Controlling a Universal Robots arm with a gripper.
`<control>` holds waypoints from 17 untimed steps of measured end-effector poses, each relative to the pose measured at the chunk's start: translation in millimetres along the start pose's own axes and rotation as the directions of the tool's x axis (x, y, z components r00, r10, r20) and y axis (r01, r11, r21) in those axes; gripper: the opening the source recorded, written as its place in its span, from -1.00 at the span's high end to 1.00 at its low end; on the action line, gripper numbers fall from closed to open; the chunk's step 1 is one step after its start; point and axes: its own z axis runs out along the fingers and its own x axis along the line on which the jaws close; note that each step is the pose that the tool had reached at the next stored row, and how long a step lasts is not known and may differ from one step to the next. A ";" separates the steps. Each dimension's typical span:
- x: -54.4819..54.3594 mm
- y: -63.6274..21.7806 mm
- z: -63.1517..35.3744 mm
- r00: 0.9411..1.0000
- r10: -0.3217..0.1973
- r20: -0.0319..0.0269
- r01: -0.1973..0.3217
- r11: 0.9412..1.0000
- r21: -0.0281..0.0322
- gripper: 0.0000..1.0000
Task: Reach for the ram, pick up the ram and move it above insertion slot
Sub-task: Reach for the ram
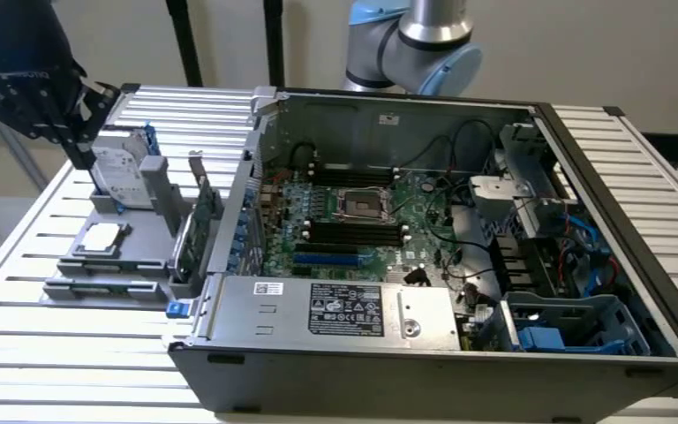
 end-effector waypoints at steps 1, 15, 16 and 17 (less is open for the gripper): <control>0.1 -3.3 0.3 1.000 0.000 0.000 0.000 1.000 0.000 0.79; 1.9 -30.1 8.2 1.000 0.000 0.000 0.000 1.000 0.000 0.79; 1.9 -30.1 8.2 1.000 0.000 0.000 0.000 1.000 0.000 0.79; 2.0 -30.2 8.4 1.000 0.000 0.000 0.000 1.000 0.000 0.79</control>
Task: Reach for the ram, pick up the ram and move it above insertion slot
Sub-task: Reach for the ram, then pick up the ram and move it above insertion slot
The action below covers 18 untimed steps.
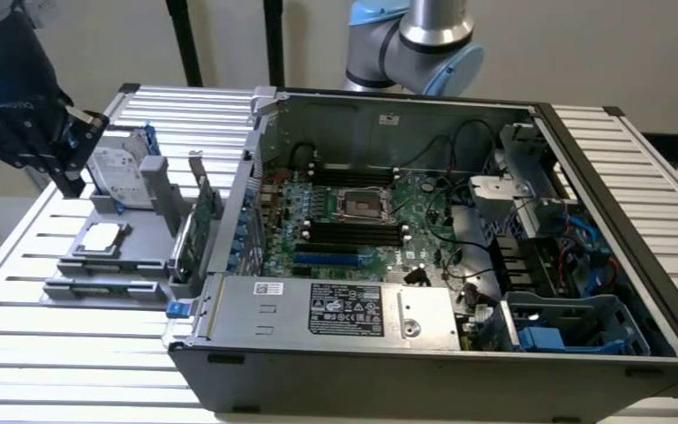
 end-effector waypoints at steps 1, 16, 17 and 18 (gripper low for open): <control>0.6 -0.1 0.3 1.000 -0.004 0.000 0.004 1.000 0.000 0.79; 0.9 -0.1 2.8 0.964 -0.265 -0.010 0.265 0.964 -0.001 0.79; 0.9 -0.1 3.0 0.959 -0.283 -0.011 0.283 0.959 -0.001 0.79; 0.9 -0.1 3.2 0.954 -0.300 -0.012 0.300 0.954 -0.001 0.79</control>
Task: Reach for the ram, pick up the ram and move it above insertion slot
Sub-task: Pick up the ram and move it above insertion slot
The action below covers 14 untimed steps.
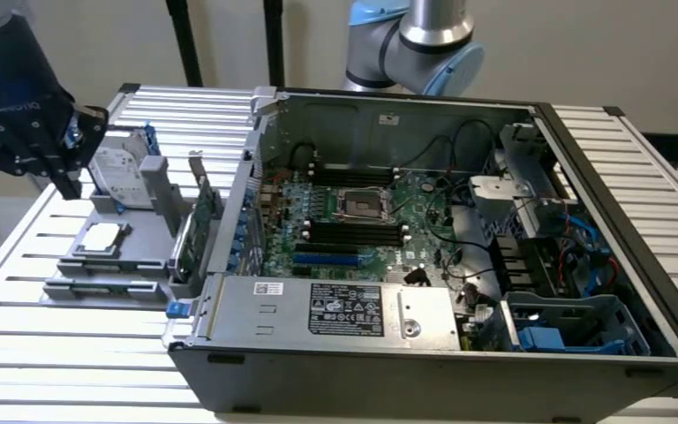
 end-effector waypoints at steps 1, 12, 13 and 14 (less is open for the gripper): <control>0.0 0.0 0.2 1.000 -0.018 -0.001 0.018 1.000 0.000 0.79; 0.0 -0.1 2.6 0.976 -0.217 -0.008 0.217 0.976 -0.001 0.79; 0.0 -0.1 2.8 0.972 -0.234 -0.009 0.234 0.972 -0.001 0.79; 0.0 -0.1 3.0 0.968 -0.252 -0.010 0.252 0.968 -0.001 0.79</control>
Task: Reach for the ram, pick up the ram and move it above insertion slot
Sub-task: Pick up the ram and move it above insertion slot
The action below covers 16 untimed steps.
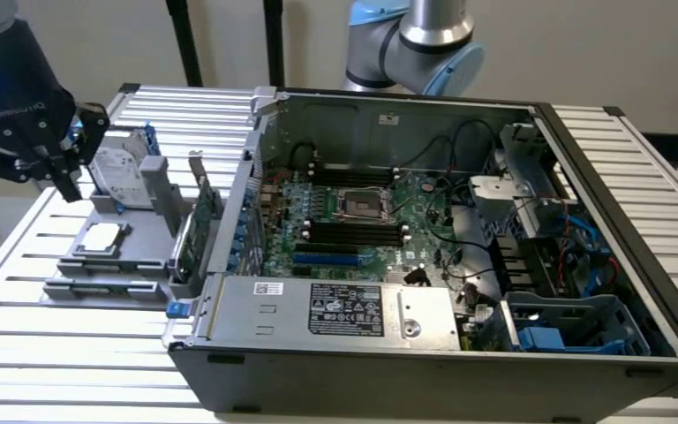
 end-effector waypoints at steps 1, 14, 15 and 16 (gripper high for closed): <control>0.0 0.0 0.2 1.000 -0.018 -0.001 0.018 1.000 0.000 0.79; 0.0 -0.1 2.0 0.968 -0.252 -0.009 0.252 0.968 -0.001 0.79; 0.0 -0.1 2.1 0.963 -0.269 -0.010 0.269 0.963 -0.001 0.79; 0.0 -0.1 2.0 0.958 -0.286 -0.011 0.286 0.958 -0.001 0.79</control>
